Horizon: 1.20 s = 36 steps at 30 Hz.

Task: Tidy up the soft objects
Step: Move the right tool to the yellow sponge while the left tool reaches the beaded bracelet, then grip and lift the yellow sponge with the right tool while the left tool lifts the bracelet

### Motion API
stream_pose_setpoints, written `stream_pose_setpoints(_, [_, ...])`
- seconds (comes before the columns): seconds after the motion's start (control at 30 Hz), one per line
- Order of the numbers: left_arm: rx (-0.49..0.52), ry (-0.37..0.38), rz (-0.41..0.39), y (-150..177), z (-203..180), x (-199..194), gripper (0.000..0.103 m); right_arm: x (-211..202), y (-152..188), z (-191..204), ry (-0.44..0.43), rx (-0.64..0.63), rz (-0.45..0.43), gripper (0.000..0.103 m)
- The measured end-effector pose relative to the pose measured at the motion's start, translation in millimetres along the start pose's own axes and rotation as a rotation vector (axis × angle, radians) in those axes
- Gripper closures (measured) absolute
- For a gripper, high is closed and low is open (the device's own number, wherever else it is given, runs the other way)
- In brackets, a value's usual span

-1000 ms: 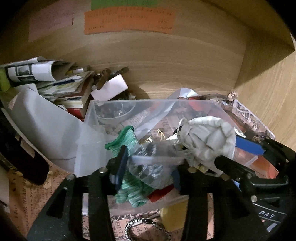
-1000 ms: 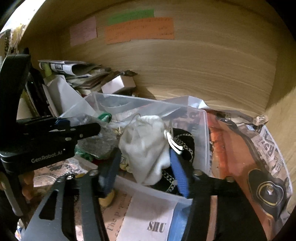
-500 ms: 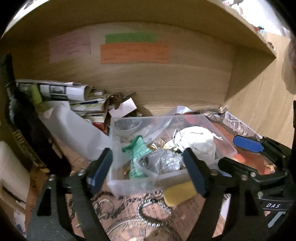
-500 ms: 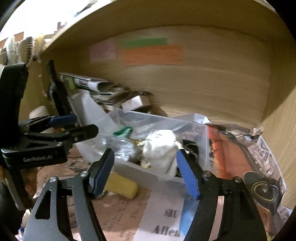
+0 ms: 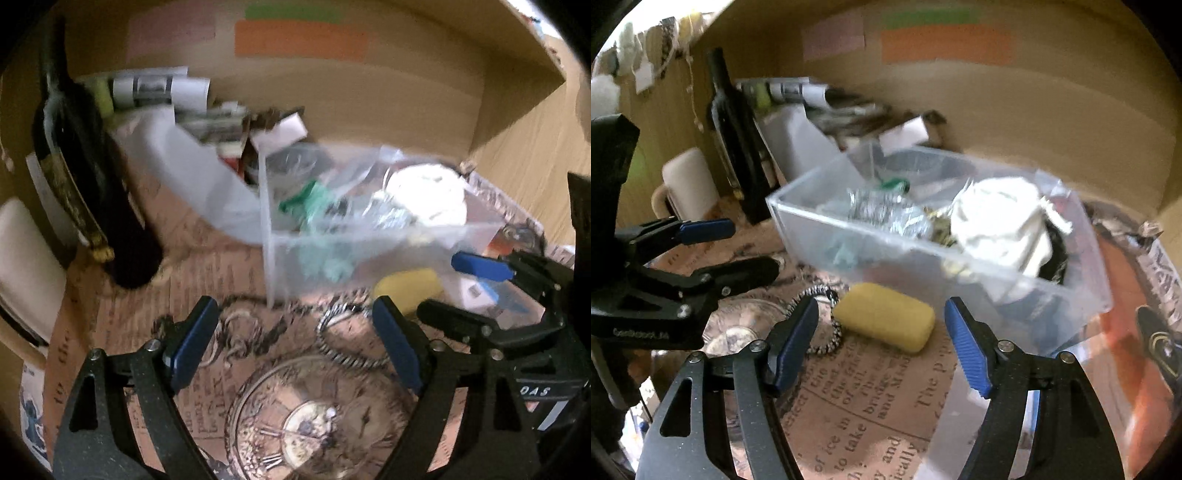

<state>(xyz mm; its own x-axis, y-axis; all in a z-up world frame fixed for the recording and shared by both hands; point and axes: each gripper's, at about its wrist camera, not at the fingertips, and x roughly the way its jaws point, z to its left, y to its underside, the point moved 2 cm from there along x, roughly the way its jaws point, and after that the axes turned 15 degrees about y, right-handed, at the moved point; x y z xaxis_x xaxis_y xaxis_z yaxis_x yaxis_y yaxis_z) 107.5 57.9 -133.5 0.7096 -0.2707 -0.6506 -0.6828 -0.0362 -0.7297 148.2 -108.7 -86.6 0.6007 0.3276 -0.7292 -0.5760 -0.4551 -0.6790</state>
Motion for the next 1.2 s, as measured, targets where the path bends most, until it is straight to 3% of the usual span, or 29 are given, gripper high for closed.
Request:
stream_pose_setpoints(0.1, [-0.014,0.006,0.036,7,5,9,0.018,10,2,2,0.002,-0.011,0.031,0.035])
stream_pose_setpoints(0.27, [-0.03,0.047,0.1,13,7,24,0.035,22,5,3,-0.012,-0.015,0.086,0.035])
stream_pose_setpoints(0.33, [-0.028,0.057,0.121,15,5,31,0.043,27,7,5,-0.014,-0.02,0.103,0.041])
stream_pose_setpoints(0.4, [-0.022,0.066,0.147,16,3,40,0.05,29,8,7,-0.024,-0.026,0.114,0.055])
stream_pose_setpoints(0.47, [-0.017,0.077,0.172,17,2,47,0.057,28,9,7,-0.033,-0.025,0.112,0.063])
stream_pose_setpoints(0.67, [0.011,0.066,0.165,18,-3,51,0.072,24,10,6,-0.042,-0.022,0.092,0.071])
stream_pose_setpoints(0.8, [-0.004,0.069,0.161,16,1,54,0.095,20,11,6,-0.036,-0.031,0.065,0.075])
stream_pose_setpoints(1.2, [-0.013,0.068,0.065,13,-3,19,0.097,-13,15,-12,-0.028,0.024,-0.002,0.078])
